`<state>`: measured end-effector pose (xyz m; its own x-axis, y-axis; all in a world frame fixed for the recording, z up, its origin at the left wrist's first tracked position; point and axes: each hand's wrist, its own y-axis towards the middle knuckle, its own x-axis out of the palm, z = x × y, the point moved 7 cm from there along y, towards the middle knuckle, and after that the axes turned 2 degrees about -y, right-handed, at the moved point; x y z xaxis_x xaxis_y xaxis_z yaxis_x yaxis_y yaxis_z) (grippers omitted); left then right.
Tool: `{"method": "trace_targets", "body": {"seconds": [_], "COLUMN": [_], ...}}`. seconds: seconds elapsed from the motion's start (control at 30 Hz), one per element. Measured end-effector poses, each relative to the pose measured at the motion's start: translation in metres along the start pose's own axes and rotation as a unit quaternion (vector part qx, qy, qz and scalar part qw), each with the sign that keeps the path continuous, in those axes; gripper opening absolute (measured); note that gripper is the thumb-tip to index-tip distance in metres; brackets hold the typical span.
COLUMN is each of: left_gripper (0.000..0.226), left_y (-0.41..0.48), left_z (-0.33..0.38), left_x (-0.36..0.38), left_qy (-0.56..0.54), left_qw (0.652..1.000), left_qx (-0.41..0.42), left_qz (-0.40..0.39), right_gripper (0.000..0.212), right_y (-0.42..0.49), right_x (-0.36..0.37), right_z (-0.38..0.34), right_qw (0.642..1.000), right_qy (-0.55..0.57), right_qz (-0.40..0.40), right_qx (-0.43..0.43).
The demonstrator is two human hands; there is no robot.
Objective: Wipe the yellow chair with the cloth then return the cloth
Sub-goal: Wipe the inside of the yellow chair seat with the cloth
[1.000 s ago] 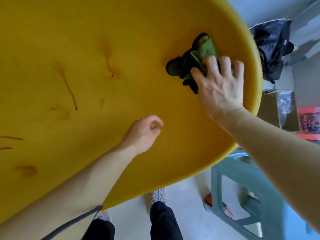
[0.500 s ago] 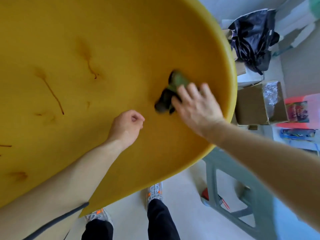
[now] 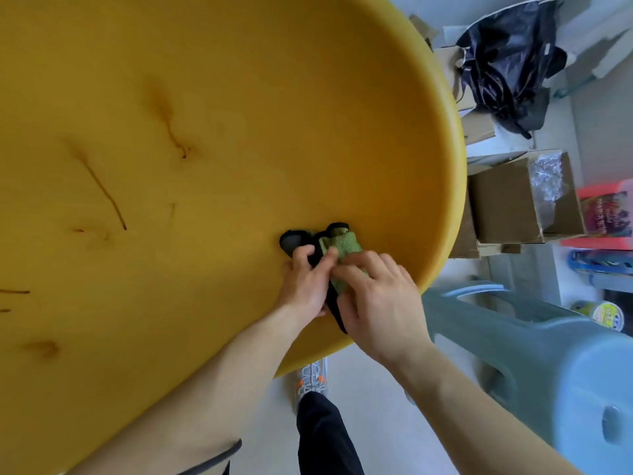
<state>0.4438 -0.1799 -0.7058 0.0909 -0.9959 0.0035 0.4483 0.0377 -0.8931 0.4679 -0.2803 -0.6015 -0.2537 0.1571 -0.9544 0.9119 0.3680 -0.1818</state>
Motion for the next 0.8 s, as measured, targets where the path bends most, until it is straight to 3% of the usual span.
{"method": "trace_targets", "body": {"seconds": [0.07,0.13,0.2,0.3,0.4,0.53,0.6,0.7,0.8], "left_gripper": [0.066,0.07,0.074,0.069,0.054,0.053,0.053,0.05,0.047], "left_y": [-0.002,-0.006,-0.011,-0.005,0.007,0.016,0.009,0.002,0.013], "left_z": [0.001,0.008,0.018,0.024,0.063,0.19,0.22,0.191,0.126], "left_x": [0.009,0.021,0.03,0.036,0.037,0.009,0.004,0.022,0.035], "left_qy": [0.015,0.051,0.048,-0.028,-0.185,-0.259,-0.24,-0.081,0.046], "left_qw": [0.999,0.995,0.989,0.984,0.971,0.937,0.923,0.926,0.946], "left_qx": [-0.002,-0.002,-0.027,-0.068,-0.05,0.086,0.154,0.251,0.21], "left_qz": [0.033,0.09,0.139,0.16,0.146,0.218,0.258,0.269,0.244], "right_gripper": [0.042,0.062,0.068,0.048,0.047,0.052,0.056,0.054,0.049], "right_y": [-0.006,-0.005,0.007,0.029,0.03,0.029,0.031,0.03,0.029], "right_x": [-0.042,-0.061,-0.06,-0.053,-0.051,-0.048,-0.048,-0.048,-0.048], "right_z": [0.019,0.044,0.065,0.084,0.087,0.088,0.089,0.087,0.088], "right_qw": [0.99,0.97,0.944,0.886,0.874,0.871,0.871,0.869,0.868], "right_qy": [-0.008,0.004,0.132,0.282,0.237,0.199,0.193,0.187,0.19], "right_qz": [0.135,0.206,0.209,0.22,0.252,0.255,0.259,0.266,0.264], "right_qx": [0.033,0.128,0.219,0.294,0.342,0.369,0.369,0.372,0.375]}}
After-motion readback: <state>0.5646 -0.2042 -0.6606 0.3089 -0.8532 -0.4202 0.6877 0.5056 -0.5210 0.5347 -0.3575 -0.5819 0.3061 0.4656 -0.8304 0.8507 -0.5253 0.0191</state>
